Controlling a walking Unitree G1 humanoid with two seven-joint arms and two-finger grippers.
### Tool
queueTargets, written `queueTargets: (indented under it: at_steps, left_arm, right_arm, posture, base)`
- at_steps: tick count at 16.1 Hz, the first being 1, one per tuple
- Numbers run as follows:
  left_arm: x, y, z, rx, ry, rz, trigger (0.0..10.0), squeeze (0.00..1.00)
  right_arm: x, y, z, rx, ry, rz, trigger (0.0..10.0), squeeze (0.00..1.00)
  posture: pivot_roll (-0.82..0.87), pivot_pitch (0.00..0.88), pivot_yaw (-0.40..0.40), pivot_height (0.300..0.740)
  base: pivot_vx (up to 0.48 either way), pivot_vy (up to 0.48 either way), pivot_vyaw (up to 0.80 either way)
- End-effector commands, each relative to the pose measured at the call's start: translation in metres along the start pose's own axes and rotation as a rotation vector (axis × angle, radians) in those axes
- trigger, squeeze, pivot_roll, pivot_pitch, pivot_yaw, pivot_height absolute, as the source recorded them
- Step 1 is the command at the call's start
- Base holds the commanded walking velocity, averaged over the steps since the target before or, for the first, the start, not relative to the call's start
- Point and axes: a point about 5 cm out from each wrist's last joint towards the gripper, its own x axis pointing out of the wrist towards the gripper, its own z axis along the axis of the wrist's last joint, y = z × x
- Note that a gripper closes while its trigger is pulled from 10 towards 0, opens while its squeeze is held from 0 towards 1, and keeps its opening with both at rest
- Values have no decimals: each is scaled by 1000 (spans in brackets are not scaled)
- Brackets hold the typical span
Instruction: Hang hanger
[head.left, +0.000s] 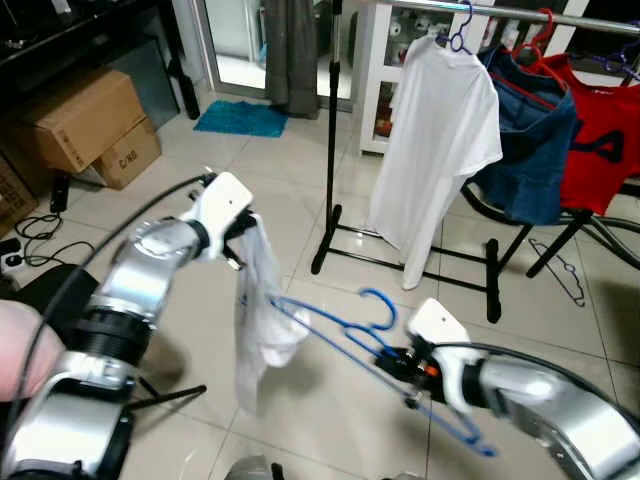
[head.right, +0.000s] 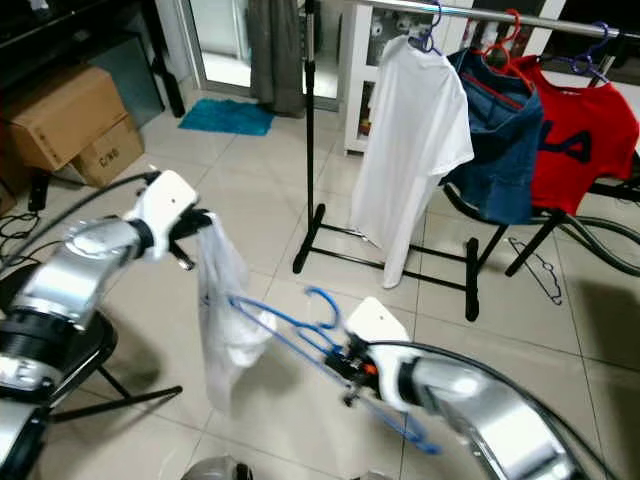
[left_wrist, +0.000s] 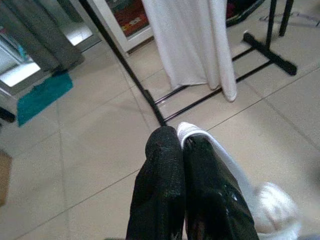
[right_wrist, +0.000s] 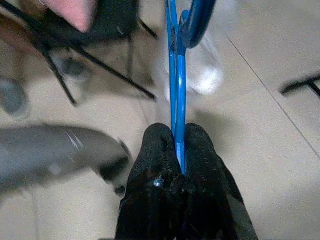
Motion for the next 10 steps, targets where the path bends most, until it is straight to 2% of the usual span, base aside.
queueTargets:
  at_steps: [1,5,6,10]
  left_arm:
    - [-2,5,3,-18,-10,29,0,0]
    - [0,-3,13,-35,-67,-25,0,0]
    - [-1,-8,16,-28,-87,-64,0,0]
    - [-2,-9,16,-23,-90,-82,0,0]
  right_arm:
    - [-3,0,5,-17,-6,9,10000,0]
    - [8,-1,3,-4,-5,-34,10000,0]
    - [11,-6,6,-6,-18,-73,10000,0]
    - [7,-17,21,-56,-86,-126,10000,0]
  posture:
    - [33,11,43,740]
    - [35,9,41,740]
    - [37,11,40,740]
    - [38,15,43,740]
  base:
    - [0,0,0]
    - [0,0,0]
    - [0,0,0]
    - [0,0,0]
